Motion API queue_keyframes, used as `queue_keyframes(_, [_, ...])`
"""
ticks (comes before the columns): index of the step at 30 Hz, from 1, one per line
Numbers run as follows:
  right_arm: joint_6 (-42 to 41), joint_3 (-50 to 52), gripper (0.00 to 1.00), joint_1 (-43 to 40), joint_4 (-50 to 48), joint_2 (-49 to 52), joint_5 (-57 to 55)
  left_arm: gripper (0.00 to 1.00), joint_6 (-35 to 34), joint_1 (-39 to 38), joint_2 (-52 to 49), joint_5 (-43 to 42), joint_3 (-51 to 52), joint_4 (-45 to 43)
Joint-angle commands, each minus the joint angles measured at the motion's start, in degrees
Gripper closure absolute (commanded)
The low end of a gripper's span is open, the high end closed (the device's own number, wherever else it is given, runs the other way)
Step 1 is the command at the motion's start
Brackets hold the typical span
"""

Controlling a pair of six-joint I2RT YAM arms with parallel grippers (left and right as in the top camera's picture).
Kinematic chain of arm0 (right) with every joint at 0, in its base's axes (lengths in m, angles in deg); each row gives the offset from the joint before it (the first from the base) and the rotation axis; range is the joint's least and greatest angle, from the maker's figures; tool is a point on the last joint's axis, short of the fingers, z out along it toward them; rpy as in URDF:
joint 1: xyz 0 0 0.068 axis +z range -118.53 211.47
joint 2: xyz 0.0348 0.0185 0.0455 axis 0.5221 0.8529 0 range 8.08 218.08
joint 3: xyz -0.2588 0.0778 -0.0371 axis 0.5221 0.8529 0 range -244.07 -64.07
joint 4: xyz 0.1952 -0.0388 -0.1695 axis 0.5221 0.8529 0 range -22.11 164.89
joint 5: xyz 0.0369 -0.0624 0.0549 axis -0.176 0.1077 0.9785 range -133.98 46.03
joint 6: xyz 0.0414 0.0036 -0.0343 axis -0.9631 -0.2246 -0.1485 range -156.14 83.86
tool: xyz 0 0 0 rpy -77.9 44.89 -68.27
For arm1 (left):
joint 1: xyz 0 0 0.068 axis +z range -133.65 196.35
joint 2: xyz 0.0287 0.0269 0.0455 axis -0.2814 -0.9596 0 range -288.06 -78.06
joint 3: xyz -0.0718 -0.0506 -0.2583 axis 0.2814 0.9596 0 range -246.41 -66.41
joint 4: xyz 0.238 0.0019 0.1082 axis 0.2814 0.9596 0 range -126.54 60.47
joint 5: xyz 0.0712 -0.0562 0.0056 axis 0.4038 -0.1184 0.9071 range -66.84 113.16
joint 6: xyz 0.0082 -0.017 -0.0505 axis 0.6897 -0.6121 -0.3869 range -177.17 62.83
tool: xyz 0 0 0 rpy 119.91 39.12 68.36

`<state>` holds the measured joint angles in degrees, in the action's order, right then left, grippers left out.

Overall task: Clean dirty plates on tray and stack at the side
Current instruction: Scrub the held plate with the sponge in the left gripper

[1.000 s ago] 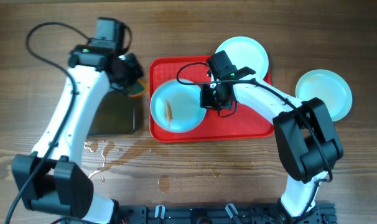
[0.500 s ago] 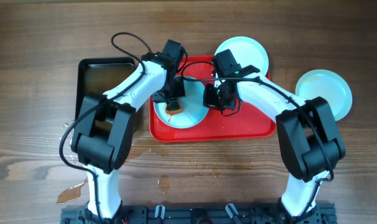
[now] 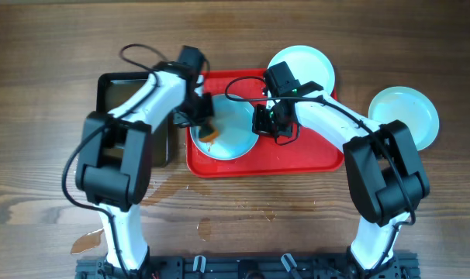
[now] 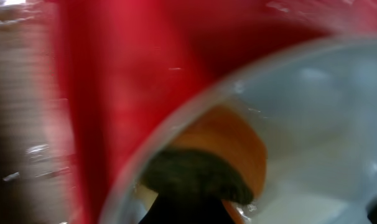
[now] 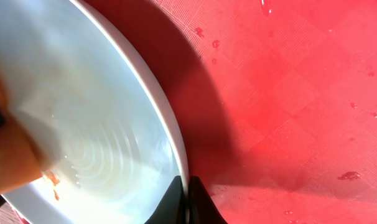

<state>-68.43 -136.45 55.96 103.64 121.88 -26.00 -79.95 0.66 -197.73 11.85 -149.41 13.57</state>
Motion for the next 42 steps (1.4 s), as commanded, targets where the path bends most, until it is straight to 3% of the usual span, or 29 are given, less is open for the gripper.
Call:
queue_keyframes(1, [-0.7,-0.7,0.96,-0.2,0.1,1.1,0.1,0.96,0.1,0.9,-2.5,-4.7,2.0,4.8])
queue_keyframes(5, [-0.8,-0.6,0.96,-0.2,0.1,1.1,0.1,0.96,6.1,-1.4,-2.5,-11.3,2.0,10.7])
queue_keyframes(8, [-0.8,-0.6,0.96,-0.2,0.1,1.1,0.1,0.96,6.1,-5.0,-2.5,-10.3,2.1,6.2])
queue_keyframes(10, [-0.8,-0.6,0.96,-0.2,0.1,1.1,0.1,0.96,3.9,-7.5,-2.5,-1.7,2.1,0.0])
queue_keyframes(16, [-0.7,-0.6,0.96,-0.2,0.1,1.1,0.1,0.96,-14.9,-10.9,-2.5,32.0,2.2,-7.1])
queue_keyframes(19, [-0.7,-0.6,0.96,-0.2,0.1,1.1,0.1,0.96,-20.7,-10.9,-2.5,36.7,2.1,-6.7])
queue_keyframes(21, [-0.7,-0.6,0.96,-0.2,0.1,1.1,0.1,0.96,-20.0,-11.6,-2.5,31.7,2.1,-4.2])
queue_keyframes(24, [-0.7,-0.6,0.96,-0.2,0.1,1.1,0.1,0.96,-5.1,-12.7,-2.5,4.2,2.1,0.4])
queue_keyframes(27, [-0.7,-0.6,0.96,-0.2,0.1,1.1,0.1,0.96,4.8,-12.8,-2.5,-21.1,2.1,0.3])
queue_keyframes(29, [-0.6,-0.6,0.96,-0.2,0.1,1.1,0.1,0.96,5.6,-12.4,-2.5,-23.9,2.1,-2.4])
queue_keyframes(31, [-0.5,-0.6,0.96,-0.2,0.1,1.1,0.1,0.96,2.3,-11.6,-2.5,-19.3,2.1,-6.0])
queue_keyframes(34, [-0.5,-0.6,0.96,-0.2,0.1,1.1,0.1,0.96,-8.7,-10.2,-2.5,-0.2,2.1,-14.2])
queue_keyframes(37, [-0.4,-0.6,0.96,-0.2,0.1,1.1,0.1,0.96,-12.7,-9.9,-2.5,12.6,2.1,-20.5])
queue_keyframes(40, [-0.4,-0.6,0.96,-0.2,0.1,1.1,0.1,0.96,-19.6,-9.9,-2.5,25.2,2.1,-17.8])
queue_keyframes(42, [-0.4,-0.6,0.96,-0.2,0.1,1.1,0.1,0.96,-24.3,-9.9,-2.5,27.9,2.1,-11.4])
